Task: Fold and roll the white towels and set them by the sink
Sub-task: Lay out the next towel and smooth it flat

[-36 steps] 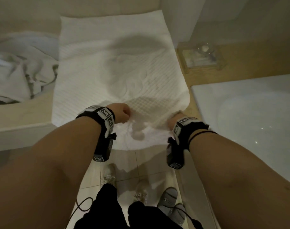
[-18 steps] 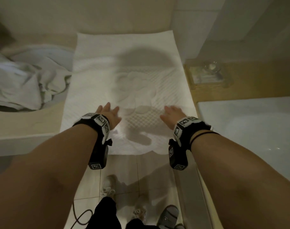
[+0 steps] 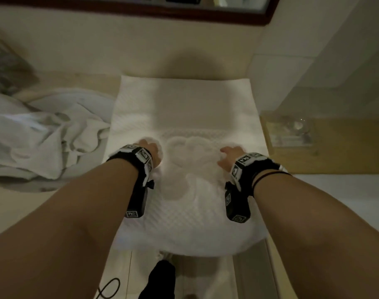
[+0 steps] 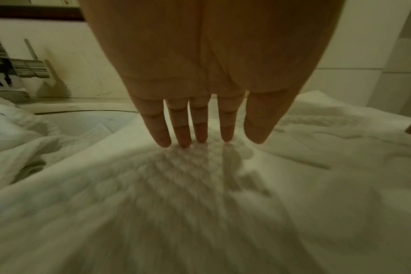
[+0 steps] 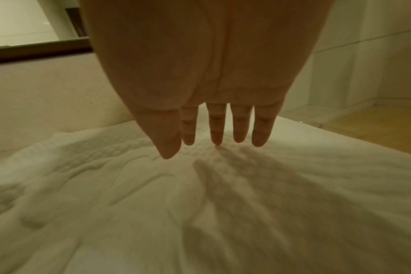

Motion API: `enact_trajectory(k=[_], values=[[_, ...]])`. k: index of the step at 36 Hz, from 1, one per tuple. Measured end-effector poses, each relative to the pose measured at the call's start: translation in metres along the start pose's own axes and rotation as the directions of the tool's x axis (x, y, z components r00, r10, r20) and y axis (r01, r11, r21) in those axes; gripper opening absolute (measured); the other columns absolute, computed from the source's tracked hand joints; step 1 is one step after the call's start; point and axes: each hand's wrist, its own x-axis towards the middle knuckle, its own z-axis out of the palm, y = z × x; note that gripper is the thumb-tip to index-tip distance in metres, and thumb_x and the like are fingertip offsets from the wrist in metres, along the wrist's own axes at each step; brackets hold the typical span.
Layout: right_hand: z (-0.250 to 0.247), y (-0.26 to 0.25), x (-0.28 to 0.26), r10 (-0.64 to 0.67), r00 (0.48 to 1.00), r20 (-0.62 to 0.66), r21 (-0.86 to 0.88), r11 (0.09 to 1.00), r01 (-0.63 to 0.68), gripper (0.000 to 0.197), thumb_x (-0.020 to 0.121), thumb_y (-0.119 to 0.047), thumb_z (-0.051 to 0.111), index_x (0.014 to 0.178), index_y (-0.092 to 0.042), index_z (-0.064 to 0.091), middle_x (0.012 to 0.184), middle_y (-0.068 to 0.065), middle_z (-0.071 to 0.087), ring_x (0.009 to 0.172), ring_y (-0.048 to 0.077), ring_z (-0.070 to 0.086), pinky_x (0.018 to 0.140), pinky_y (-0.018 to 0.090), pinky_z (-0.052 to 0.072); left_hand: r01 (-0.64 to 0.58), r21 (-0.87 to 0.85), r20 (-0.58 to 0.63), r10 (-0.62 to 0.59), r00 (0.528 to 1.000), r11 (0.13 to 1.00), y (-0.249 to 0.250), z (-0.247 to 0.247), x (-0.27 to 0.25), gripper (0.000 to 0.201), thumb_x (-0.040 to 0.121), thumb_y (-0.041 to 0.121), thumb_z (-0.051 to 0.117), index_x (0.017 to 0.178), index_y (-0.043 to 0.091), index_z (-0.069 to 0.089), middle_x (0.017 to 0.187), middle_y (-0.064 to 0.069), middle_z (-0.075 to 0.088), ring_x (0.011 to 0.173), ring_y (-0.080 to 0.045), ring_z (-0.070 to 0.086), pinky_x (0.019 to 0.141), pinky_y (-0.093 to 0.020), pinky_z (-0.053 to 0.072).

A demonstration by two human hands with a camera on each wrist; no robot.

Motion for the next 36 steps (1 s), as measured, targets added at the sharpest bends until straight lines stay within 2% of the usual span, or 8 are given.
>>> enact_trajectory(k=[4, 7, 11, 14, 17, 20, 29, 36], values=[[-0.039, -0.022, 0.039, -0.062, 0.997, -0.045, 0.004, 0.998, 0.062, 0.062, 0.096, -0.033, 0.048, 0.150, -0.023, 0.019, 0.157, 0.002, 0.012, 0.144, 0.026, 0.016, 0.117, 0.038, 0.021, 0.023, -0.006, -0.020, -0.023, 1.000, 1.000, -0.014, -0.033, 0.046, 0.048, 0.095, 0.034, 0.047, 0.141, 0.020, 0.037, 0.144, -0.012, 0.034, 0.130, -0.033, 0.039, 0.106, -0.039, 0.035], [-0.065, -0.035, 0.075, -0.028, 0.994, -0.110, 0.118, 0.992, 0.041, 0.065, 0.096, -0.039, 0.042, 0.151, -0.024, 0.011, 0.158, 0.005, 0.009, 0.145, 0.028, 0.009, 0.118, 0.041, 0.015, -0.017, 0.018, -0.015, 0.017, 1.000, 1.000, -0.024, -0.059, 0.085, 0.057, 0.100, 0.033, 0.038, 0.150, 0.017, 0.017, 0.155, -0.010, 0.015, 0.141, -0.034, 0.020, 0.115, -0.040, 0.024], [-0.084, -0.045, 0.120, 0.027, 0.998, -0.053, 0.124, 0.992, -0.020, 0.069, 0.097, -0.051, 0.032, 0.150, -0.032, -0.007, 0.159, 0.001, -0.012, 0.145, 0.034, -0.007, 0.117, 0.050, 0.009, 0.021, -0.055, -0.029, -0.023, 0.999, 0.998, -0.034, -0.075, 0.139, 0.055, 0.098, 0.042, 0.033, 0.149, 0.031, 0.013, 0.158, -0.007, -0.006, 0.145, -0.032, 0.002, 0.119, -0.042, 0.012], [-0.091, -0.052, 0.151, 0.088, 0.996, 0.018, 0.121, 0.989, -0.090, 0.066, 0.096, -0.053, 0.028, 0.149, -0.036, -0.009, 0.157, -0.001, -0.020, 0.144, 0.036, -0.013, 0.116, 0.055, 0.007, 0.024, -0.140, -0.046, -0.031, 0.998, 0.990, -0.034, -0.079, 0.166, 0.064, 0.097, 0.045, 0.031, 0.150, 0.025, 0.000, 0.158, -0.002, -0.008, 0.145, -0.030, -0.005, 0.118, -0.046, 0.007], [-0.097, -0.059, 0.171, 0.132, 0.990, 0.040, 0.097, 0.986, -0.136, 0.065, 0.097, -0.053, 0.026, 0.147, -0.040, -0.014, 0.155, -0.002, -0.026, 0.141, 0.039, -0.019, 0.113, 0.061, 0.005, 0.108, -0.178, 0.022, -0.106, 0.994, 0.978, -0.032, -0.079, 0.185, 0.070, 0.096, 0.055, 0.019, 0.146, 0.029, -0.022, 0.155, 0.002, -0.025, 0.143, -0.031, -0.021, 0.117, -0.053, 0.001], [-0.109, -0.061, 0.186, 0.140, 0.989, 0.054, 0.073, 0.987, -0.144, 0.065, 0.097, -0.052, 0.025, 0.146, -0.041, -0.016, 0.154, -0.001, -0.029, 0.141, 0.042, -0.019, 0.113, 0.061, 0.004, 0.154, -0.196, 0.028, -0.151, 0.988, 0.968, -0.033, -0.077, 0.207, 0.074, 0.088, 0.068, 0.009, 0.142, 0.035, -0.028, 0.150, 0.000, -0.035, 0.138, -0.034, -0.030, 0.114, -0.056, -0.001], [-0.124, -0.059, 0.222, 0.105, 0.994, 0.033, 0.057, 0.993, -0.107, 0.064, 0.094, -0.055, 0.020, 0.143, -0.045, -0.019, 0.152, -0.001, -0.032, 0.142, 0.037, -0.020, 0.111, 0.063, 0.002, 0.168, -0.200, 0.059, -0.159, 0.986, 0.965, -0.035, -0.096, 0.222, 0.084, 0.083, 0.076, 0.018, 0.142, 0.037, -0.028, 0.152, 0.002, -0.031, 0.140, -0.037, -0.023, 0.114, -0.059, 0.000], [-0.134, -0.059, 0.229, 0.080, 0.997, 0.011, 0.055, 0.995, -0.080, 0.069, 0.089, -0.060, 0.022, 0.141, -0.047, -0.020, 0.153, -0.002, -0.031, 0.142, 0.034, -0.021, 0.110, 0.064, 0.001, 0.174, -0.180, 0.070, -0.164, 0.984, 0.968, -0.043, -0.102, 0.228, 0.086, 0.074, 0.084, 0.005, 0.140, 0.041, -0.030, 0.150, 0.005, -0.036, 0.140, -0.036, -0.026, 0.112, -0.060, 0.000]])
